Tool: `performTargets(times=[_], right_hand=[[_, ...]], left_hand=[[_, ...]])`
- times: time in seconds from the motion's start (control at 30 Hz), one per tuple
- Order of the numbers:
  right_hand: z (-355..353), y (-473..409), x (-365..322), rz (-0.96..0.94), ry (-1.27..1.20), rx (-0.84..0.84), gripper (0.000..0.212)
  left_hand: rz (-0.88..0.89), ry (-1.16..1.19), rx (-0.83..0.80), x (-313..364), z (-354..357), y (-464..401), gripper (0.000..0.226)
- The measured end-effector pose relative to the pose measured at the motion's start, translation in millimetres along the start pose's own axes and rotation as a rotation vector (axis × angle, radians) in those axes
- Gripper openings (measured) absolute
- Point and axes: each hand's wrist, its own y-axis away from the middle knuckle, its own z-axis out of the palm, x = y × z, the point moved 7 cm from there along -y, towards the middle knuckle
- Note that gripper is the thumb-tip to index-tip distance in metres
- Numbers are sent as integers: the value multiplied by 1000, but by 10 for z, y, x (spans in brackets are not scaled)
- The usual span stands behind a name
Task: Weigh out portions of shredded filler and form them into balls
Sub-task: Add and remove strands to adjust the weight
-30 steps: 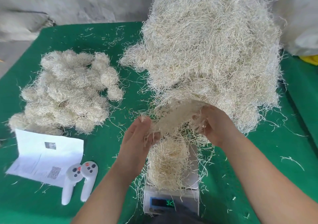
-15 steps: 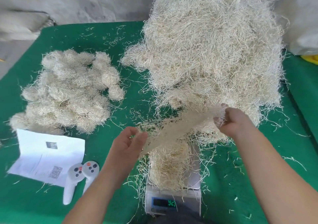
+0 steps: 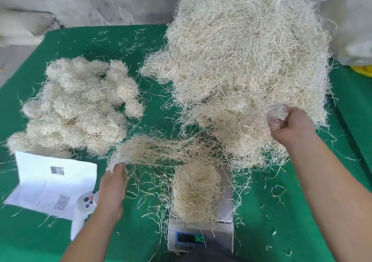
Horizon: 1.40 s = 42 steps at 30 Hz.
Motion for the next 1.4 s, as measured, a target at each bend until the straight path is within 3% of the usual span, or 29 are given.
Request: performTargets(times=[0.1,0.17,0.23,0.3,0.37,0.43,0.5,0.6,0.67,0.7,0.77,0.8,0.87,0.93,1.03,1.13,1.17,1.23,1.33,1.4], right_hand=[[133,-52,91,-51,299,-103,24],[333,-22,156,-157,546,-202,37],[560,41,159,-297,802,-332,68],[754,107,116,-433,1226,-474,91],[859,100,-21,-627,1806,-505,91],[917,80,-324,-746,2087,-392,80],[901,106,-694,-747,2094,-173,76],[873,435,-938,-931,1969,57,66],[831,703,-678,-1037,1732,-131,64],[802,871,-385,-981,1646,-345,68],[676,1128,356,-666,1600,-751,74],[564,1186,672,-542,1621,-881,64],[399,1135,959,-478,1558,-963,15],[286,1012,900,-535,1375,-866,21],[115,900,825,-348,1002,-723,10],[111,979,1213,-269,1211,-833,53],[121,1027,1362,-300,1304,-879,53],[134,995,1482,-389,1297,-876,36],[-37,635,1401,-370,1173,-584,25],[-105,500,1455,-324,1269,-560,28]], left_hand=[[58,-18,-30,156,128,118,40],[217,16,-145,374,333,295,57],[413,58,-316,576,548,557,51],[504,47,-467,713,729,797,31],[579,45,-532,786,840,956,32],[637,50,-537,852,887,1046,52],[680,67,-506,908,907,1076,44],[665,116,-449,993,923,1120,26],[599,193,-460,967,961,1117,15],[551,267,-493,984,998,1144,10],[461,330,-529,931,1096,1144,36],[454,296,-525,886,1129,1130,36],[437,254,-485,855,1164,1110,29],[337,338,-412,814,1086,984,23],[90,419,-480,628,1011,785,24],[-2,393,-725,489,1139,862,47],[2,365,-772,437,1208,896,43],[-9,295,-716,364,1283,918,32],[119,38,-491,353,1187,787,35],[163,-90,-482,334,1110,724,41]])
